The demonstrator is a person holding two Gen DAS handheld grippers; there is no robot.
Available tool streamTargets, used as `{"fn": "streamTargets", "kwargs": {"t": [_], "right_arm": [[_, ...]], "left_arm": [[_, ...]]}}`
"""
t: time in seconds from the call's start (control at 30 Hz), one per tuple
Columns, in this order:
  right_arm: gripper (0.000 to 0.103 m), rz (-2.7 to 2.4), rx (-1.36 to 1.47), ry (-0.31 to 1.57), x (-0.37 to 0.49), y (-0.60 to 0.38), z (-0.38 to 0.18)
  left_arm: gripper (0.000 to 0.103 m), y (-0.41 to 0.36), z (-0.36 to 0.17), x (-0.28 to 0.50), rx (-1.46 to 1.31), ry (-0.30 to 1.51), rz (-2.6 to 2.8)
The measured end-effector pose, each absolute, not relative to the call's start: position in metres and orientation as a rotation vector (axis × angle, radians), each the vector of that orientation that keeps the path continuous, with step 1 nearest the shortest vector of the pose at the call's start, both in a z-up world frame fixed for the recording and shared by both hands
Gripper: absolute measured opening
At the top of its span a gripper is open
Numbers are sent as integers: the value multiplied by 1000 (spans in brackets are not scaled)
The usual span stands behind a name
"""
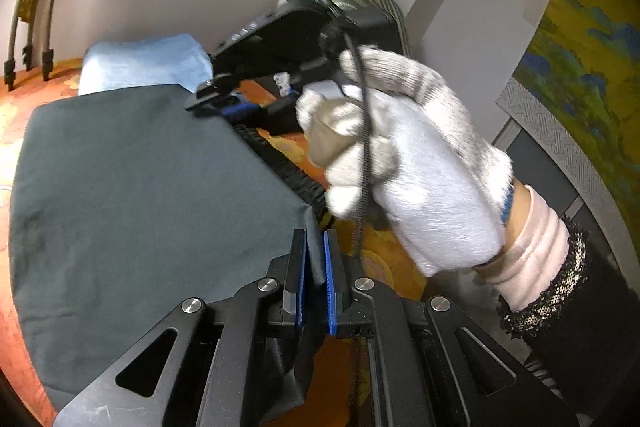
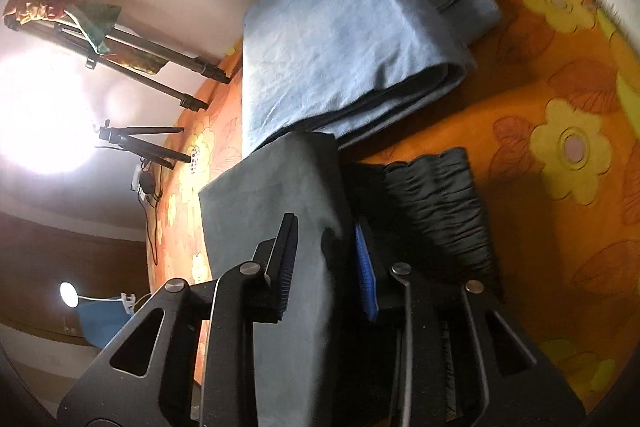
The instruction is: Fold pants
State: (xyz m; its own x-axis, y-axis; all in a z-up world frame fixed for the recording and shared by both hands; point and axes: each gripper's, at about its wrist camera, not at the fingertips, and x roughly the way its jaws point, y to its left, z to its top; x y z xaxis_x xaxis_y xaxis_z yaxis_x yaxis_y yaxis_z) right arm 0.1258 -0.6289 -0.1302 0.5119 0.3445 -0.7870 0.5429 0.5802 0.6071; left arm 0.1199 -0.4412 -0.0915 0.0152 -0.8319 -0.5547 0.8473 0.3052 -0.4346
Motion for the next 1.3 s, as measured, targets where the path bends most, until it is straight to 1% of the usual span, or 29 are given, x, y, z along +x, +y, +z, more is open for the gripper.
{"fn": "streamTargets", "kwargs": {"t": [0.03,0.07,0.1,0.2,0.33,0.43,0.57,0.63,0.67,0.7,0.73,0.77,0.8,0.83,0.87,0.93,0.97,1.03,1.2,1.3], "right_arm": [[18,-147,987,1051,126,-627,-128],[9,-130,977,1027,128,-624,-124],[6,-129,963,1015,128,-623,-120],[4,-133,862,951,128,-612,-96],[4,-212,632,912,125,-600,-66],[4,-285,570,919,121,-609,-71],[3,-321,560,977,123,-623,-98],[4,-324,541,996,126,-624,-105],[4,-325,532,1002,128,-625,-107],[4,-327,538,1007,128,-626,-108],[4,-331,554,1014,128,-629,-110],[4,-327,581,1020,127,-633,-112],[4,-317,626,1018,125,-638,-113],[11,-307,674,1014,122,-644,-113],[15,-297,703,1006,120,-647,-112],[32,-298,752,961,112,-657,-105],[36,-302,771,941,108,-661,-102],[37,-308,795,920,103,-666,-99],[37,-266,730,865,104,-650,-86],[37,-202,641,865,110,-624,-76]], "left_arm": [[6,-441,-92,119,26,845,-1307],[6,-448,-91,117,27,846,-1306],[6,-450,-88,118,24,849,-1307],[6,-455,-88,119,25,849,-1315],[6,-473,-92,117,46,849,-1336],[6,-488,-102,117,74,886,-1347],[6,-489,-112,112,98,925,-1343],[10,-485,-111,110,124,934,-1340],[10,-482,-109,109,135,931,-1338],[13,-479,-107,108,148,928,-1337],[22,-474,-104,108,162,925,-1333],[27,-467,-101,108,145,900,-1284],[31,-457,-97,109,148,895,-1272],[31,-448,-94,111,146,892,-1265],[31,-435,-90,114,149,888,-1249],[32,-411,-84,123,148,878,-1212],[32,-400,-80,129,152,869,-1188],[37,-381,-76,141,169,846,-1126],[37,-341,-80,180,114,862,-998],[37,-335,-83,188,141,847,-948]]}}
